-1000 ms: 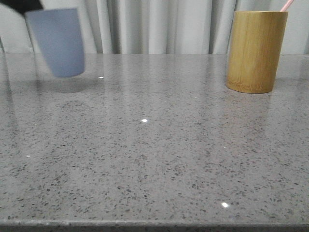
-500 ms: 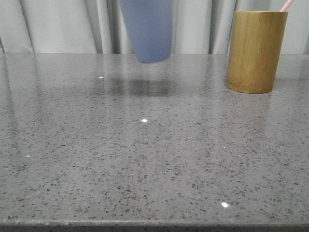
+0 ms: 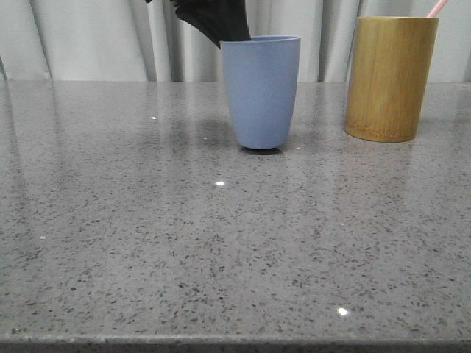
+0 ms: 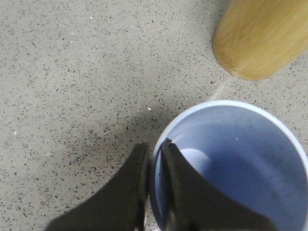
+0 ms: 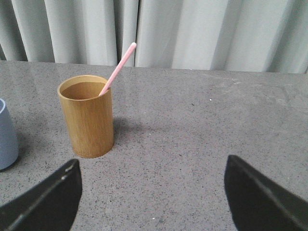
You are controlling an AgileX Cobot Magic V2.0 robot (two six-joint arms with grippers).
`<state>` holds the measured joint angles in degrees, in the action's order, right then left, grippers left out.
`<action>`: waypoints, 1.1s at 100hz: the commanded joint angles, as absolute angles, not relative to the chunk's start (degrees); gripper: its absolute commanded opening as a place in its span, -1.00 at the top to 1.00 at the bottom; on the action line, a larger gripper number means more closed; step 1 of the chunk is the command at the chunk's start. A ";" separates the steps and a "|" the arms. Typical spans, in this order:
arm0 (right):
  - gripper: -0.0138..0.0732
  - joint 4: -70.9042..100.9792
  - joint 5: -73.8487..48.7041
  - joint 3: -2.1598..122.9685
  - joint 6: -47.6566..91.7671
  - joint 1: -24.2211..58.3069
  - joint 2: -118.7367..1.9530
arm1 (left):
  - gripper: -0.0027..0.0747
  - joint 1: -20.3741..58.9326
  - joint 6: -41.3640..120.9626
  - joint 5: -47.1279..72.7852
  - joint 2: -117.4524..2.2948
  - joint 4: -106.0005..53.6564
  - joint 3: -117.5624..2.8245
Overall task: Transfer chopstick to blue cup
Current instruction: 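Carry the blue cup toward the bamboo cup and lower it, then open the left gripper and lift it away from the blue cup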
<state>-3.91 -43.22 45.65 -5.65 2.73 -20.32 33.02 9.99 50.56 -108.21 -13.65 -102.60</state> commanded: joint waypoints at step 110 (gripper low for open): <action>-0.70 -4.33 -38.55 47.43 -5.35 2.47 -21.44 | -0.42 32.63 8.15 47.89 -98.26 -15.29 -105.04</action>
<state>-3.91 -43.22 45.65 -5.65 2.73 -20.32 33.02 10.64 50.20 -104.00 -13.89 -103.00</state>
